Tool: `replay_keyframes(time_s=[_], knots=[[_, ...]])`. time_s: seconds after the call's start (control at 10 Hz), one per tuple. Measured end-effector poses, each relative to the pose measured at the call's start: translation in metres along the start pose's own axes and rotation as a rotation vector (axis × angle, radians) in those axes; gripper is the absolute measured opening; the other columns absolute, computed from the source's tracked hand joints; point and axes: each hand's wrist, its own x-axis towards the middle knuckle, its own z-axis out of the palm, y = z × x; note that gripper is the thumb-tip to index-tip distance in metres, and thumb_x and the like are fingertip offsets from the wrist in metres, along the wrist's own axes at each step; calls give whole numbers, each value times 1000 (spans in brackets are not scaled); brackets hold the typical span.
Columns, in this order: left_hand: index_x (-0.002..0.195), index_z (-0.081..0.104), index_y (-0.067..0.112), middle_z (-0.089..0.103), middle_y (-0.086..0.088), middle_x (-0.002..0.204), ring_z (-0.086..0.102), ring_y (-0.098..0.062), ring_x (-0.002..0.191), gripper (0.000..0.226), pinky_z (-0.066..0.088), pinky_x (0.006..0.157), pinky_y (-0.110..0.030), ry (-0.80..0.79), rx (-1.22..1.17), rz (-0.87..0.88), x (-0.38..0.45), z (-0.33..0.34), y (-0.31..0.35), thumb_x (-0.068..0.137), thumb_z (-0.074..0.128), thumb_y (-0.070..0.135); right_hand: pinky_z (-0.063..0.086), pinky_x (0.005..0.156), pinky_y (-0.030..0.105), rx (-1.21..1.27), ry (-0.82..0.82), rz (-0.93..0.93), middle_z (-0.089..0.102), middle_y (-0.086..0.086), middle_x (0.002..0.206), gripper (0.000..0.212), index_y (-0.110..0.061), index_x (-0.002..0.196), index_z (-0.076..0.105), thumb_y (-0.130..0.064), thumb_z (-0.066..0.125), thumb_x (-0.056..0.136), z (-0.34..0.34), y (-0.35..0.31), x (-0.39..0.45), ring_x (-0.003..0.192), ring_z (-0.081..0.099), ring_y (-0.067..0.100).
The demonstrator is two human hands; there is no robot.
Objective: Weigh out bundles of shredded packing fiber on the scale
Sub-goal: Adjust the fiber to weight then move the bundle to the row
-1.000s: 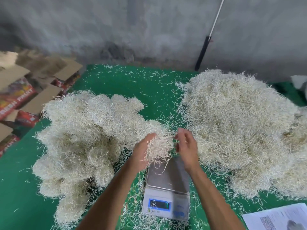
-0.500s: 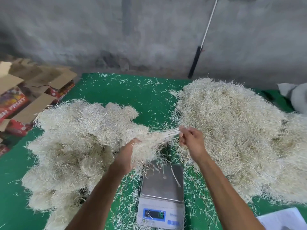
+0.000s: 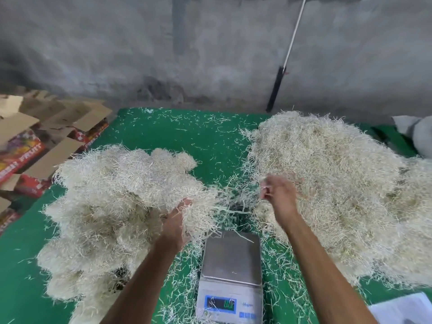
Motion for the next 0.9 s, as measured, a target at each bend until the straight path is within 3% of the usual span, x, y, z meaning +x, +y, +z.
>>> replay_keyframes(time_s=[0.1, 0.2, 0.3, 0.4, 0.5, 0.6, 0.7, 0.8, 0.9], knots=[[152, 32, 2, 45, 2, 85, 43, -14, 71, 50, 39, 60, -31, -12, -37, -93, -6, 14, -12, 108, 32, 25, 64, 79, 36, -180, -203, 20, 75, 5, 104, 30, -13, 107, 71, -38, 54, 105, 25, 16, -24, 84, 74, 21], [152, 31, 0, 48, -3, 85, 44, -15, 69, 53, 39, 62, -30, -2, -49, -103, -4, 14, -13, 108, 30, 29, 57, 97, 42, -183, -286, 59, 64, -1, 137, 51, -24, 134, 61, -61, 53, 99, 31, 26, -38, 106, 68, 11], [152, 32, -1, 55, -28, 132, 55, -30, 85, 52, 49, 83, -40, -43, -57, -112, -4, 15, -16, 108, 31, 28, 40, 110, 39, -350, -472, 116, 44, -34, 142, 79, -51, 150, 41, -89, 52, 82, 34, 34, -50, 125, 48, -5], [151, 35, 0, 34, -26, 156, 41, -42, 139, 50, 32, 115, -51, -66, -74, -137, -6, 17, -13, 108, 31, 26, 43, 98, 21, -352, -582, 121, 54, -50, 119, 52, -60, 125, 61, -88, 53, 83, 31, 22, -48, 105, 51, -27], [145, 44, 6, 41, -25, 151, 42, -43, 137, 42, 41, 108, -48, -42, -157, -202, 3, 11, -16, 105, 44, 21, 40, 88, 6, -326, -668, 165, 64, -44, 108, 55, -45, 119, 68, -86, 54, 85, 27, 17, -44, 93, 57, -28], [147, 42, 7, 50, -13, 143, 57, -19, 117, 69, 45, 90, -8, 16, -30, -157, 11, 1, -25, 87, 74, 7, 48, 84, 25, -406, -649, 124, 71, -9, 70, 34, -35, 95, 79, -66, 75, 83, 17, 16, -28, 66, 69, 2], [151, 36, 7, 43, -21, 151, 57, -16, 90, 51, 53, 60, -12, 8, -75, -64, 9, 10, -27, 103, 51, 18, 51, 69, 32, -258, -408, 103, 62, -5, 71, 31, -24, 82, 68, -53, 78, 84, 13, 20, -18, 58, 56, 11], [153, 32, 11, 36, -18, 155, 53, -12, 86, 55, 53, 57, -12, -71, -106, -160, 2, 24, -20, 101, 50, 12, 50, 58, 24, -205, -349, 89, 59, -4, 67, 31, -9, 86, 66, -38, 69, 97, 29, 39, -25, 55, 55, 9], [155, 28, 8, 24, -14, 161, 57, -11, 101, 71, 45, 73, -1, -74, 110, -15, 1, 11, -20, 93, 62, -3, 46, 57, 22, -171, -281, 115, 58, -9, 61, 23, -6, 90, 68, -26, 66, 100, 17, 49, -22, 54, 54, 6]])
